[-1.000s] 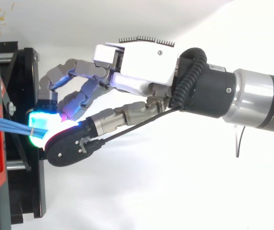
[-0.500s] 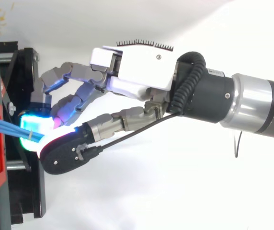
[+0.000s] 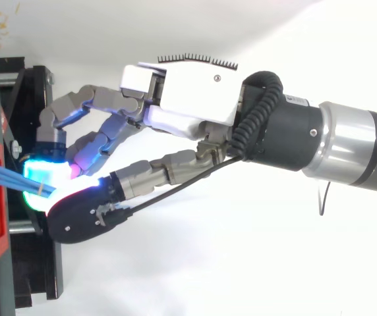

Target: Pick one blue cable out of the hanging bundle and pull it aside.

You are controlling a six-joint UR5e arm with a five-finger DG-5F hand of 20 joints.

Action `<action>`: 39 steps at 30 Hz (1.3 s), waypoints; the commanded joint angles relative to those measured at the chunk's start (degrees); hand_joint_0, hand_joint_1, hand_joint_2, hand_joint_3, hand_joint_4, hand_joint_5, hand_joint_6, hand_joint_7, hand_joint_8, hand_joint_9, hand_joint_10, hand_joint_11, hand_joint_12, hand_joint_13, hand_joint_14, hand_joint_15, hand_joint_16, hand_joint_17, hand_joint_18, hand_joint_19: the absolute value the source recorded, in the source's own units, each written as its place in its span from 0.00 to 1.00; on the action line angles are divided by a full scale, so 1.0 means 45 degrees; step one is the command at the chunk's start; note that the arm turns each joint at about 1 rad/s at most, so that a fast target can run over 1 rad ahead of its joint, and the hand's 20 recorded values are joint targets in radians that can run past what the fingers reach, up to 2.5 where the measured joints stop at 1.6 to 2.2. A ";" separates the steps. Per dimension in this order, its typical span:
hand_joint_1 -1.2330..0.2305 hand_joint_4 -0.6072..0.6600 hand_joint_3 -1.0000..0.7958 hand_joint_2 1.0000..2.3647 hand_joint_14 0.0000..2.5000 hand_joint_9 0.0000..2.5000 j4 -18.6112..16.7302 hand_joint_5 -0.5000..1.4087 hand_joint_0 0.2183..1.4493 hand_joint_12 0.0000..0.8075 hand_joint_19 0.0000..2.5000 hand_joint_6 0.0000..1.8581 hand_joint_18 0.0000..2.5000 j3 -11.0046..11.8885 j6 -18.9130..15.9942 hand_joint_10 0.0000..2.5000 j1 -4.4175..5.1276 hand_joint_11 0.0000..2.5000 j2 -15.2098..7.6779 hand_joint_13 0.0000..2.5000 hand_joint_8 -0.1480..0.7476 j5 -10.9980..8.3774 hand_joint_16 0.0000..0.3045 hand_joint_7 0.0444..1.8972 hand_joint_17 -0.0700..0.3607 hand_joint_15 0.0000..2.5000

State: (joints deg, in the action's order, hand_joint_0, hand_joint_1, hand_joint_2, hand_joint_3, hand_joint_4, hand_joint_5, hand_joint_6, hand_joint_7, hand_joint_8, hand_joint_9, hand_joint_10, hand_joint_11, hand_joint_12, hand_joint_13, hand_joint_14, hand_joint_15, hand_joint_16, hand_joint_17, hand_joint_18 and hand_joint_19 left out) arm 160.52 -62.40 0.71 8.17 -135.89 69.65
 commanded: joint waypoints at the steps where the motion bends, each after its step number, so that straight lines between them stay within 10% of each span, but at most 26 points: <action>1: 0.24 0.51 0.43 0.01 0.01 0.40 0.0013 0.19 0.35 0.46 0.21 0.47 0.29 0.0018 -0.0001 0.01 0.0000 0.18 0.0002 0.30 0.55 0.0011 0.15 0.59 0.41 0.16; 11: 0.23 0.38 0.28 0.00 0.01 0.40 0.0208 0.17 0.49 0.44 0.21 0.51 0.30 0.0194 -0.0020 0.01 -0.0039 0.19 0.0002 0.30 0.49 0.0011 0.14 0.61 0.39 0.16; 27: 0.28 0.54 0.28 0.00 0.01 0.44 0.0306 0.18 0.18 0.49 0.22 0.49 0.33 0.0214 -0.0020 0.01 -0.0098 0.22 0.0002 0.34 0.55 0.0030 0.18 0.47 0.45 0.19; 39: 0.38 0.52 0.36 0.01 0.01 0.45 0.0306 0.19 0.28 0.46 0.26 0.48 0.30 0.0233 -0.0059 0.01 -0.0098 0.22 0.0002 0.34 0.54 0.0050 0.16 0.53 0.42 0.21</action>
State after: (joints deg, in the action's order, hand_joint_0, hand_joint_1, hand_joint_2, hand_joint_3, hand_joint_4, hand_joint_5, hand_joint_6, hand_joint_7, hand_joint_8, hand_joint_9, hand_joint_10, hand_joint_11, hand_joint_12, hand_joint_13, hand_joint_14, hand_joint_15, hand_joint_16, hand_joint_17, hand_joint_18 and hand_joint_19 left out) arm 161.89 -61.38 0.48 7.75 -135.88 69.80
